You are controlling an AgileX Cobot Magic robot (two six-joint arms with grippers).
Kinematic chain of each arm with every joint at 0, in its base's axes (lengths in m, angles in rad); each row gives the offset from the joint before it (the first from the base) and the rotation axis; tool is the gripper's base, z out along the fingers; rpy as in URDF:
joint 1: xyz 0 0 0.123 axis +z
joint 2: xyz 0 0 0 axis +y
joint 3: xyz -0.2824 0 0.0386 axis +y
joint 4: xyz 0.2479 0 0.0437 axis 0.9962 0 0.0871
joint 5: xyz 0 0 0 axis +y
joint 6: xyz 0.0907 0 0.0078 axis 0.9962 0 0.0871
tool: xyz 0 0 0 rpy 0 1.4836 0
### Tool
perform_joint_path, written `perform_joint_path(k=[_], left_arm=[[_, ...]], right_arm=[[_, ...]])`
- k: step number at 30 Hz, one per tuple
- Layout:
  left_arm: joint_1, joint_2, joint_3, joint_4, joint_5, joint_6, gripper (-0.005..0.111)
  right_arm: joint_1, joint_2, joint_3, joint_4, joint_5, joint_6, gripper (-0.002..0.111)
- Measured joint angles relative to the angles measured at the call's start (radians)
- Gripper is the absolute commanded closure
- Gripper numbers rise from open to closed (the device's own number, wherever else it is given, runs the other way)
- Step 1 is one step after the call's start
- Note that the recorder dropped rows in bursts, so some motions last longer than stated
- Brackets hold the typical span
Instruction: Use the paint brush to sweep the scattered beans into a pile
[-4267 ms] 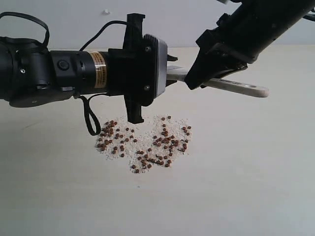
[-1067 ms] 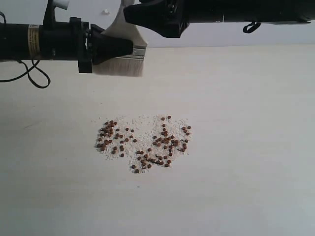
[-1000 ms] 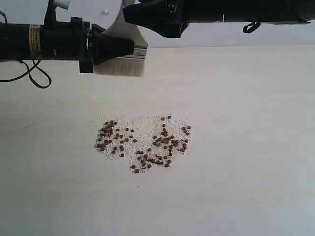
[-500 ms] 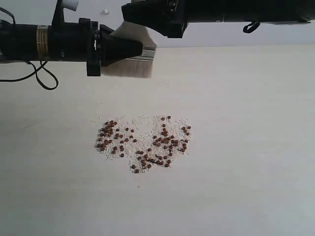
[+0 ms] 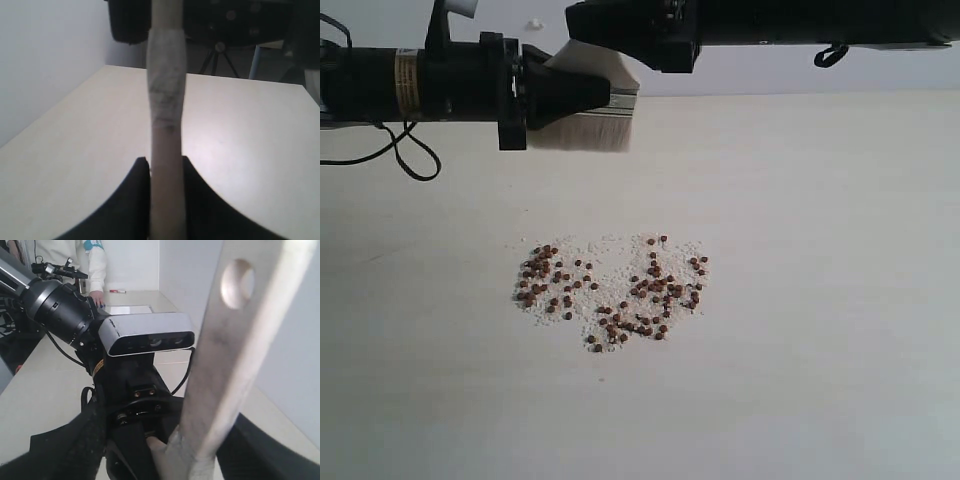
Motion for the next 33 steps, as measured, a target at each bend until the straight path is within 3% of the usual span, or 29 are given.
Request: perform_joint_path(k=[8, 16, 21, 23, 24, 28, 30, 33], left_arm=[[-0.002, 0.000, 0.000, 0.000, -0.004, 0.004, 0.107], [-0.002, 0.000, 0.000, -0.021, -0.025, 0.006, 0.107], [-0.006, 0.000, 0.000, -0.023, -0.028, 0.007, 0.107], [-0.006, 0.000, 0.000, -0.023, -0.028, 0.007, 0.107], [-0.006, 0.000, 0.000, -0.023, -0.030, 0.007, 0.107], [-0.008, 0.000, 0.000, -0.025, -0.030, 0.010, 0.107], [-0.008, 0.000, 0.000, -0.032, -0.027, 0.010, 0.100], [-0.008, 0.000, 0.000, -0.046, -0.017, 0.010, 0.062]], right_arm=[[0.000, 0.000, -0.002, 0.004, 0.000, 0.005, 0.063], [0.000, 0.000, -0.047, 0.004, -0.007, 0.113, 0.084], [0.000, 0.000, -0.049, 0.004, -0.017, 0.121, 0.088], [0.000, 0.000, -0.049, 0.004, -0.017, 0.124, 0.097], [0.000, 0.000, -0.049, 0.004, -0.017, 0.124, 0.109], [0.000, 0.000, -0.049, 0.004, -0.025, 0.132, 0.108], [0.000, 0.000, -0.049, 0.005, -0.044, 0.142, 0.108], [0.002, 0.000, -0.053, 0.013, -0.097, 0.169, 0.108]])
